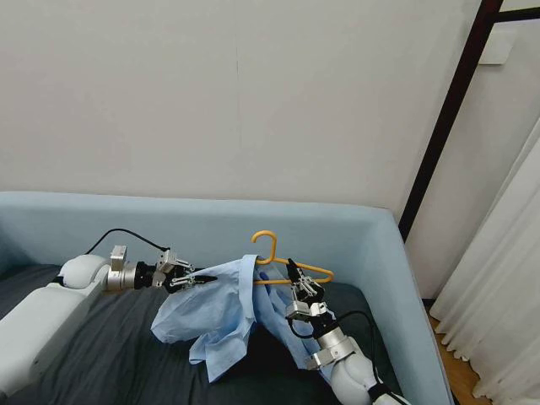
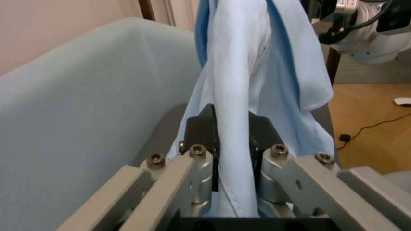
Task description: Pick up the clothes from the sofa and hang them on the clothes hanger.
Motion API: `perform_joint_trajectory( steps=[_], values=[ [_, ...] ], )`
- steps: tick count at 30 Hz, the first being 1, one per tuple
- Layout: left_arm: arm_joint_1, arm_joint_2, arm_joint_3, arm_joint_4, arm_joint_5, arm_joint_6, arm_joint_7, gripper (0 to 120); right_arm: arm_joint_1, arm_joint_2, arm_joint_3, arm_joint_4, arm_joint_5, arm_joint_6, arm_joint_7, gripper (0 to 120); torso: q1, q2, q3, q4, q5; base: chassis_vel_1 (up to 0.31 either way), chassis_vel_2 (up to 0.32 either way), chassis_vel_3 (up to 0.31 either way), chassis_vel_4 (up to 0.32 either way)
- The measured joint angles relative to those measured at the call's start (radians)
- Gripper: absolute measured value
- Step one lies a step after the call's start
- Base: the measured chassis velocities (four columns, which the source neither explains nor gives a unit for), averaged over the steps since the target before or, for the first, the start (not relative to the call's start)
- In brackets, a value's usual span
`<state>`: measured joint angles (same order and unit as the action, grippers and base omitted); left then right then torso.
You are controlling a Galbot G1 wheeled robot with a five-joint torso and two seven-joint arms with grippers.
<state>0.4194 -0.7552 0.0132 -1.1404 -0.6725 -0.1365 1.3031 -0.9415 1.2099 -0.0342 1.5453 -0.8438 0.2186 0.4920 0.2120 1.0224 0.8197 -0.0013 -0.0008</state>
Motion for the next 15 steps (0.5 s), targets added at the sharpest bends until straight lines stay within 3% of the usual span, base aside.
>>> perform_joint_trajectory(
  steps=[3,7,8,13,15],
  values=[
    [-0.009,-0.005,0.000,0.009,-0.001,0.003,-0.001,8,-0.003,-0.003,0.001,0.008,0.016,0.005,0.002,9,0.000,0.000,0.000,-0.0001,0.0000,0.000,0.000,0.000,0.000],
    [-0.018,-0.013,-0.002,0.024,-0.005,0.008,-0.011,8,-0.014,-0.011,0.005,0.021,0.050,0.038,0.007,27,0.000,0.000,0.000,-0.0001,0.0000,0.000,0.000,0.000,0.000],
    [-0.018,-0.013,-0.002,0.024,-0.005,0.008,-0.011,8,-0.014,-0.011,0.005,0.021,0.050,0.038,0.007,27,0.000,0.000,0.000,-0.0001,0.0000,0.000,0.000,0.000,0.000],
    [-0.019,-0.024,-0.004,0.041,-0.005,0.007,-0.030,8,-0.029,-0.018,0.014,0.047,0.153,0.150,-0.003,49,0.000,0.000,0.000,0.0001,0.0000,0.000,0.000,0.000,0.000],
    [-0.020,-0.026,-0.004,0.043,-0.005,0.006,-0.032,8,-0.032,-0.022,0.011,0.052,0.182,0.164,-0.010,52,0.000,0.000,0.000,0.0001,-0.0001,0.000,0.000,0.000,0.000]
  ],
)
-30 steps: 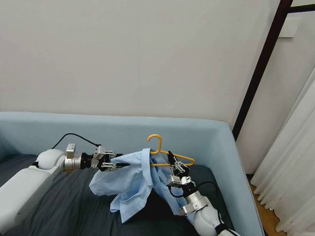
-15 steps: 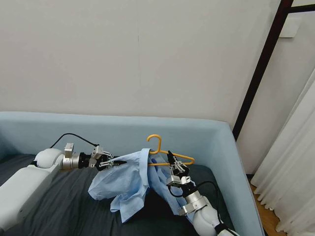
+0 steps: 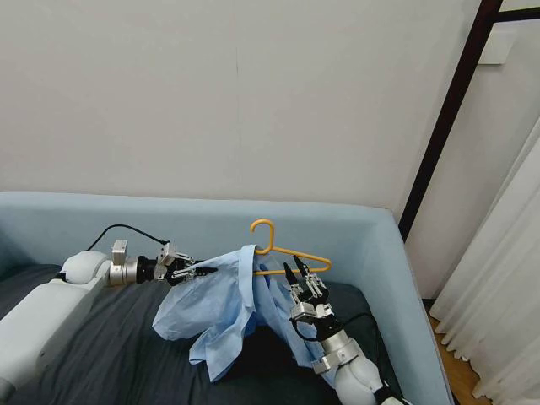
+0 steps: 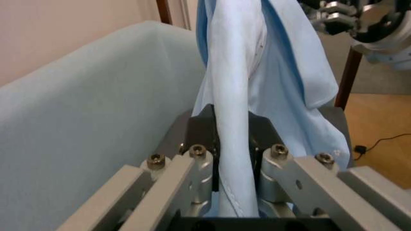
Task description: Pick up the clothes from the sofa and hang them on the clothes hanger.
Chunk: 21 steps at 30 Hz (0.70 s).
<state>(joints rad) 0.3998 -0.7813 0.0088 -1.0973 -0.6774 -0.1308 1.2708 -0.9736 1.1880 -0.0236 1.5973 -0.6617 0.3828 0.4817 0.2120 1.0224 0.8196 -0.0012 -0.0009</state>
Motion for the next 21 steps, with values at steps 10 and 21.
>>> perform_joint_trajectory(
  steps=[10,21],
  values=[
    [-0.019,0.005,-0.004,0.003,-0.015,-0.007,-0.012,8,-0.007,-0.027,-0.065,-0.106,0.603,-0.030,-0.114,90,0.000,0.000,0.000,-0.0003,0.0002,0.000,0.000,0.000,0.000],
    [-0.044,0.012,-0.008,0.004,-0.041,-0.014,-0.009,8,0.082,-0.009,-0.051,-0.264,1.364,0.042,-0.570,100,0.000,0.000,0.000,-0.0003,0.0001,0.000,0.000,0.000,0.000]
  ],
)
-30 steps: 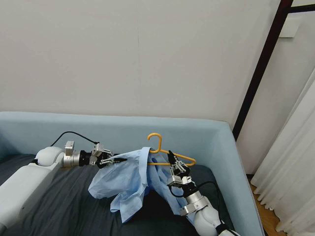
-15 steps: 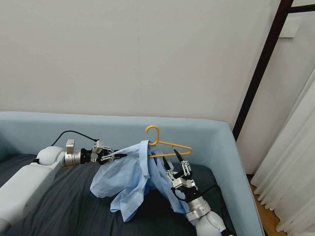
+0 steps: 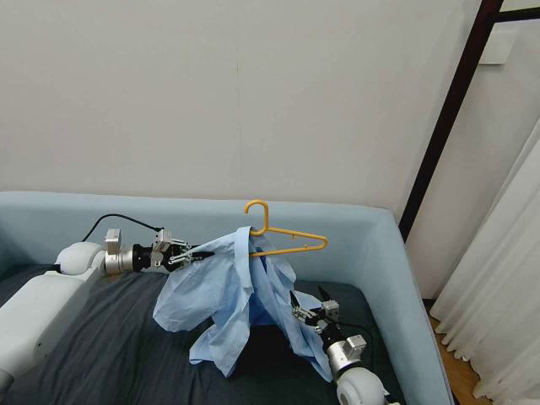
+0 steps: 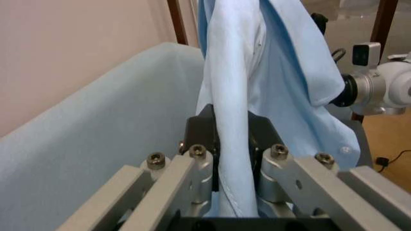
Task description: Pick up the clothes from the sofa and hang them on the clothes hanger.
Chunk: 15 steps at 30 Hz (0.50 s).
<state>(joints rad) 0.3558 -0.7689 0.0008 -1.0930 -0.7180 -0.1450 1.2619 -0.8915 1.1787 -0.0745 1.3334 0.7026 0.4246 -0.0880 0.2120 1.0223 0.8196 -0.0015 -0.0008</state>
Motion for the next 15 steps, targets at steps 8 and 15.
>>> perform_joint_trajectory(
  steps=[8,15],
  values=[
    [-0.003,-0.008,0.001,0.003,0.000,-0.005,0.002,8,0.048,0.040,0.018,-0.053,0.019,0.008,-0.038,100,0.000,0.000,0.000,0.0003,-0.0001,0.000,0.000,0.000,0.000],
    [0.003,0.002,0.001,-0.015,-0.007,-0.009,0.002,8,0.073,0.065,0.024,-0.086,0.025,0.013,-0.071,76,0.000,0.000,0.000,0.0002,-0.0002,0.000,0.000,0.000,0.000]
  ],
)
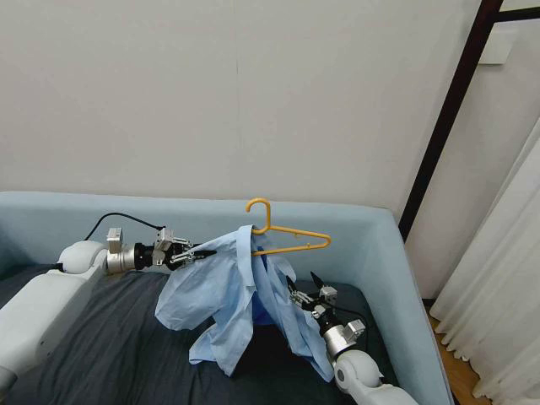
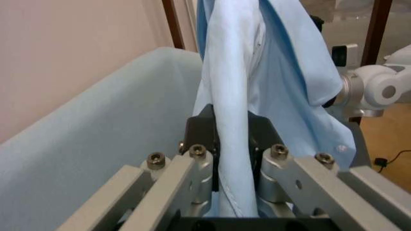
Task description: Pick up the clothes from the sofa and hang them on the clothes hanger.
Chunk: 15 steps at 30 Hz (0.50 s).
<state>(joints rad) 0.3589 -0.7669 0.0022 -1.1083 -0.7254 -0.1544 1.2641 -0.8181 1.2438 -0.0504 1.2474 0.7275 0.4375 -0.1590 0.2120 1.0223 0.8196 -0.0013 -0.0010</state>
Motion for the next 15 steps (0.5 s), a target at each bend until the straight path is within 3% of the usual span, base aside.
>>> perform_joint_trajectory(
  steps=[12,15],
  values=[
    [0.005,0.015,-0.004,-0.005,-0.012,-0.011,-0.003,8,-0.015,0.004,0.011,-0.005,0.030,-0.011,-0.105,36,0.000,0.000,0.000,-0.0001,0.0002,0.000,0.000,0.000,0.000],
    [0.012,0.010,-0.011,-0.002,-0.007,-0.013,-0.003,8,-0.019,-0.002,0.010,-0.003,0.053,-0.017,-0.149,20,0.000,0.000,0.000,0.0000,0.0000,0.000,0.000,0.000,0.000]
  ],
)
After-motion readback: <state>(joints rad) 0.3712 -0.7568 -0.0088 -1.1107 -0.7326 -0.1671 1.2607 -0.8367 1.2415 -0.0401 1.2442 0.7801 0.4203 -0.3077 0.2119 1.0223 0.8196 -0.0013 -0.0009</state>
